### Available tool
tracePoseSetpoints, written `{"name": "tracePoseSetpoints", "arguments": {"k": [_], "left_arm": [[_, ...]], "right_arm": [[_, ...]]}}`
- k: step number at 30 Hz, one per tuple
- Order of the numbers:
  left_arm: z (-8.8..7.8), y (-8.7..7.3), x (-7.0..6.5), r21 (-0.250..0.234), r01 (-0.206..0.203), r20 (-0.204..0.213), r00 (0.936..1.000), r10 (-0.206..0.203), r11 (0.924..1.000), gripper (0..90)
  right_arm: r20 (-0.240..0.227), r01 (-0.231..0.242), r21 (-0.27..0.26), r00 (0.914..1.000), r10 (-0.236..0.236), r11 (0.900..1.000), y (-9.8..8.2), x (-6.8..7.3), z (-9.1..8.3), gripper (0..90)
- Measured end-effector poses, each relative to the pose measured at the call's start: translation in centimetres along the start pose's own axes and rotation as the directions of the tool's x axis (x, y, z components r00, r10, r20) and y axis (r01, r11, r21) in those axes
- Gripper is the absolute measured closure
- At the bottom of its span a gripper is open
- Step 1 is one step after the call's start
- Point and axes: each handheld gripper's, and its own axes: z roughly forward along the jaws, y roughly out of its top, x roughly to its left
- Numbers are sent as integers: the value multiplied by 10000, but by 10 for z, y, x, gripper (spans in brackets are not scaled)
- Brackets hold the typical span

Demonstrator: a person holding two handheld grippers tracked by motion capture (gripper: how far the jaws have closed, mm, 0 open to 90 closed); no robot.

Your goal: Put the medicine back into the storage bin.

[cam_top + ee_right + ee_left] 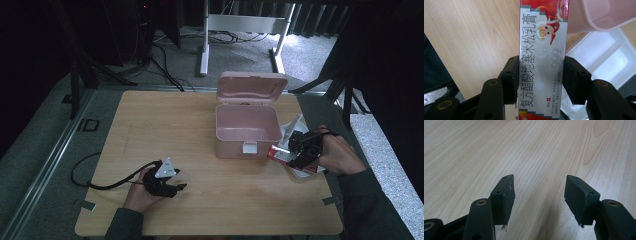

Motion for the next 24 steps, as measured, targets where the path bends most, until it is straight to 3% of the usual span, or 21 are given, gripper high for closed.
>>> {"name": "tracePoseSetpoints", "arguments": {"k": [12, 18, 21, 24], "left_arm": [[-1, 0, 0, -23, -17, -4, 10000, 17, 10000, 416], [0, 0, 0, -4, -9, -2, 10000, 9, 10000, 416], [0, 0, 0, 8, -2, 4, 10000, 2, 10000, 415], [0, 0, 0, -6, -13, -2, 10000, 13, 10000, 416]], "right_arm": [[-96, 744, -127, 9972, -745, 9972, 31, -7, -28, 512], [-206, 1300, -91, 9913, -1302, 9915, 45, -18, -24, 512], [-317, 1765, -138, 9837, -1768, 9842, 51, -22, -21, 513], [-359, 1897, -165, 9811, -1902, 9817, 57, -28, -18, 513]]}}
